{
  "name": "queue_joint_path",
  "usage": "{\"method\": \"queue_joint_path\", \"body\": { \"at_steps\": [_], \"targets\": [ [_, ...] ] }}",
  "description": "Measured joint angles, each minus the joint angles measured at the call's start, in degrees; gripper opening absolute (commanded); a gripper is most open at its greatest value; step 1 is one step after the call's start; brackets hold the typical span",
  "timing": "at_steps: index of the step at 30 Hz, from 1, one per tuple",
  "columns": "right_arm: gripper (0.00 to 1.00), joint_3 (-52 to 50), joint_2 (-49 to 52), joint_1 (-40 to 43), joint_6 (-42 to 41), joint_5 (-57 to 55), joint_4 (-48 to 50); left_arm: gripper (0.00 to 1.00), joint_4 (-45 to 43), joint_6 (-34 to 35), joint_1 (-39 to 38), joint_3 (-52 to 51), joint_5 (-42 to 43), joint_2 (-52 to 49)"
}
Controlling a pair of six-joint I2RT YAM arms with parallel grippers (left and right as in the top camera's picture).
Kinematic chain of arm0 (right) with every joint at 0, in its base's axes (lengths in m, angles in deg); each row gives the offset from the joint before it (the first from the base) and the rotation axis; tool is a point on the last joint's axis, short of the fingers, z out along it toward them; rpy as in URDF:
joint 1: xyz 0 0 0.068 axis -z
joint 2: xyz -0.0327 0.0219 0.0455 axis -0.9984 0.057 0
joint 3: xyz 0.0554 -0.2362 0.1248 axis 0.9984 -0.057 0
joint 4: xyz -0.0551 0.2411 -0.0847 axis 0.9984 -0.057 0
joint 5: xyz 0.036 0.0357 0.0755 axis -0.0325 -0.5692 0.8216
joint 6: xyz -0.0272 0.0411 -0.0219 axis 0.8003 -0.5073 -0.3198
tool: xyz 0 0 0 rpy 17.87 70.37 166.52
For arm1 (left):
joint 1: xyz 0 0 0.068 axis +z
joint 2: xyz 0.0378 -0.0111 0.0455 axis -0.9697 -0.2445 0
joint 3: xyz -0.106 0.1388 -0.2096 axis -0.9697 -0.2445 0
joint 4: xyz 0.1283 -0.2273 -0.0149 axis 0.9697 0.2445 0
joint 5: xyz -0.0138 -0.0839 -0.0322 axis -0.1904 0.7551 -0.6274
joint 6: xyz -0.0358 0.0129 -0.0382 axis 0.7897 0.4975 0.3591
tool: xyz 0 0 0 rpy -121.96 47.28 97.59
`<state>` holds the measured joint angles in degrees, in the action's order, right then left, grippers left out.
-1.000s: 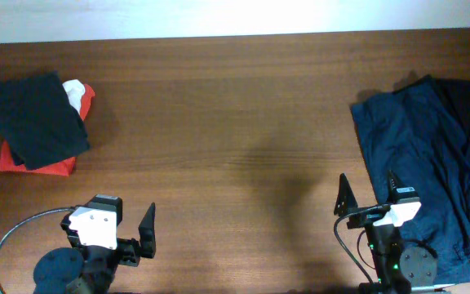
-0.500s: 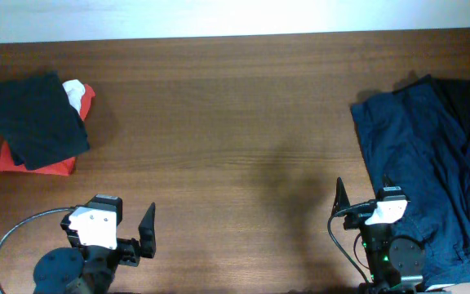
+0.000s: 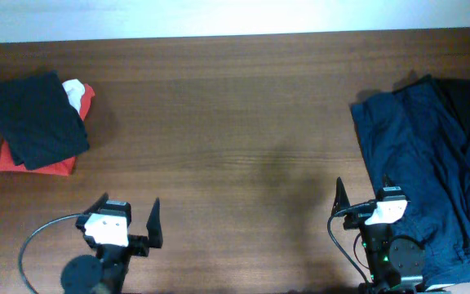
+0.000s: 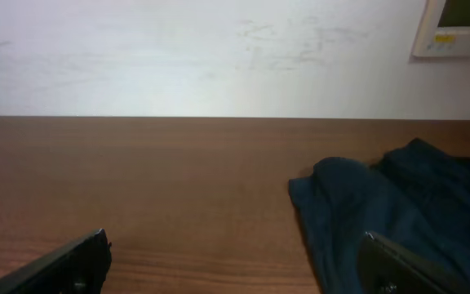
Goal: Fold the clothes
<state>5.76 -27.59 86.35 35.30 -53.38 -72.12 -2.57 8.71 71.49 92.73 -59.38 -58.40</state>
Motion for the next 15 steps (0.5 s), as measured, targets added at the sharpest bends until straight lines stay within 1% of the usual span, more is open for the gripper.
{"method": "queue_joint_path", "body": {
  "at_steps": [1, 2, 4, 5, 6, 10, 12, 15],
  "targets": [
    [0.99, 0.0, 0.1, 0.0, 0.0, 0.0, 0.0, 0.99, -1.4, 0.2, 0.0, -2.1, -0.2, 1.2],
    [0.99, 0.0, 0.0, 0.0, 0.0, -0.1, 0.0, 0.99, -9.0, 1.9, 0.0, -8.8, -1.1, 4.0],
    [0.99, 0.0, 0.0, 0.0, 0.0, -0.1, 0.0, 0.99, -18.1, 3.7, 0.0, -14.7, -2.3, 4.7],
    [0.99, 0.0, 0.0, 0.0, 0.0, -0.1, 0.0, 0.99, -24.3, 3.9, 0.0, -18.5, -3.5, 5.0],
    [0.99, 0.0, 0.0, 0.0, 0.0, -0.1, -0.1, 0.99, -26.3, 3.8, 0.0, -20.9, -4.3, 5.0],
    [0.99, 0.0, 0.0, 0.0, 0.0, -0.1, 0.0, 0.99, -27.0, 2.5, 0.0, -22.1, -5.6, 5.0],
    [0.99, 0.0, 0.0, 0.0, 0.0, -0.1, 0.0, 0.99, -28.6, 2.3, 0.0, -22.1, -5.6, 5.1],
    [0.99, 0.0, 0.0, 0.0, 0.0, -0.1, -0.1, 0.99, -26.6, 2.1, -0.2, -22.1, -5.5, 5.2]
  ]
}}
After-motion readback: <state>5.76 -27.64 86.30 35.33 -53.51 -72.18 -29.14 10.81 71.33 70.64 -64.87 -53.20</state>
